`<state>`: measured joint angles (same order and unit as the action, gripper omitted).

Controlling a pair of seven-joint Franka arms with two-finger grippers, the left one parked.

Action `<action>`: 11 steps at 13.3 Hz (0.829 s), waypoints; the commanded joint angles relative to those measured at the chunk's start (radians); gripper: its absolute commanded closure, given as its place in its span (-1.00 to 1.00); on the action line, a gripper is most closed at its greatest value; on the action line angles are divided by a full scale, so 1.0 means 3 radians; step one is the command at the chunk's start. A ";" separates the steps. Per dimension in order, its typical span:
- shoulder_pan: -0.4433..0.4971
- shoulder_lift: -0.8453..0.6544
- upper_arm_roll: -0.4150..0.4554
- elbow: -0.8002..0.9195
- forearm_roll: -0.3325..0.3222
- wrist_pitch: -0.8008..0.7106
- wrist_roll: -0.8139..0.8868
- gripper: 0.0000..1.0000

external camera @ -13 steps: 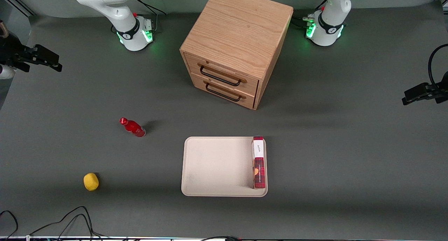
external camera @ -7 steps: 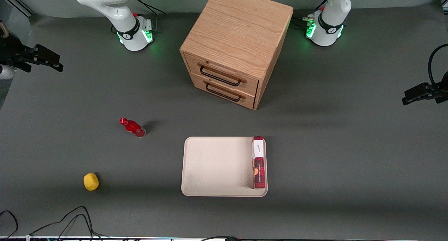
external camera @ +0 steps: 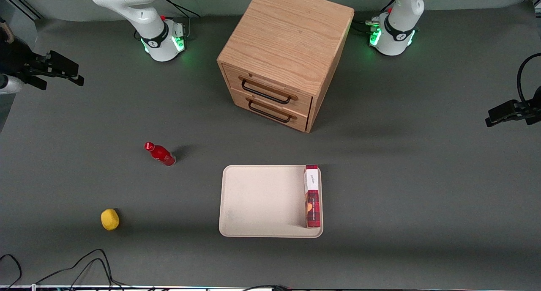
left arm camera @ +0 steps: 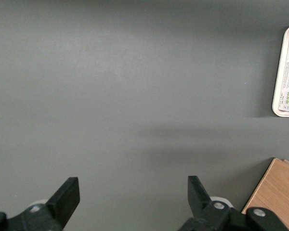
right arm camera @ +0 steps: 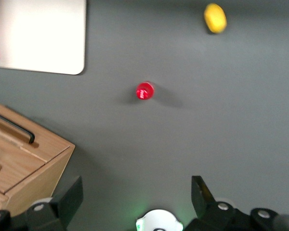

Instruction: Open upper drawer

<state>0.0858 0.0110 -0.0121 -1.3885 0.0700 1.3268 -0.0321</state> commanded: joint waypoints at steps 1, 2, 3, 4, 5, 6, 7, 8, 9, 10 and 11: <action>0.0021 0.0234 0.0081 0.0318 0.0337 -0.0071 -0.0459 -1.00; 0.0021 0.0285 0.0086 0.0333 0.0577 -0.0071 -0.0683 -1.00; 0.0026 0.0346 0.0091 0.0348 0.0767 -0.0071 -0.0817 -1.00; 0.0031 0.0407 0.0102 0.0379 0.0951 -0.0071 -0.0834 -1.00; 0.0031 0.0494 0.0178 0.0379 0.1161 -0.0086 -0.0834 -1.00; 0.0031 0.0591 0.0280 0.0384 0.1264 -0.0157 -0.0834 -1.00; 0.0031 0.0683 0.0468 0.0390 0.1255 -0.0178 -0.0824 -1.00; 0.0031 0.0775 0.0617 0.0384 0.1234 -0.0179 -0.0818 -1.00; 0.0031 0.0857 0.0755 0.0369 0.1224 -0.0179 -0.0818 -1.00; 0.0031 0.0969 0.0878 0.0369 0.1214 -0.0163 -0.0818 -1.00; 0.0036 0.1062 0.1026 0.0369 0.1133 -0.0128 -0.0813 -1.00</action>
<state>0.0982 0.2613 0.2393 -1.3212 0.4204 1.2997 -0.2627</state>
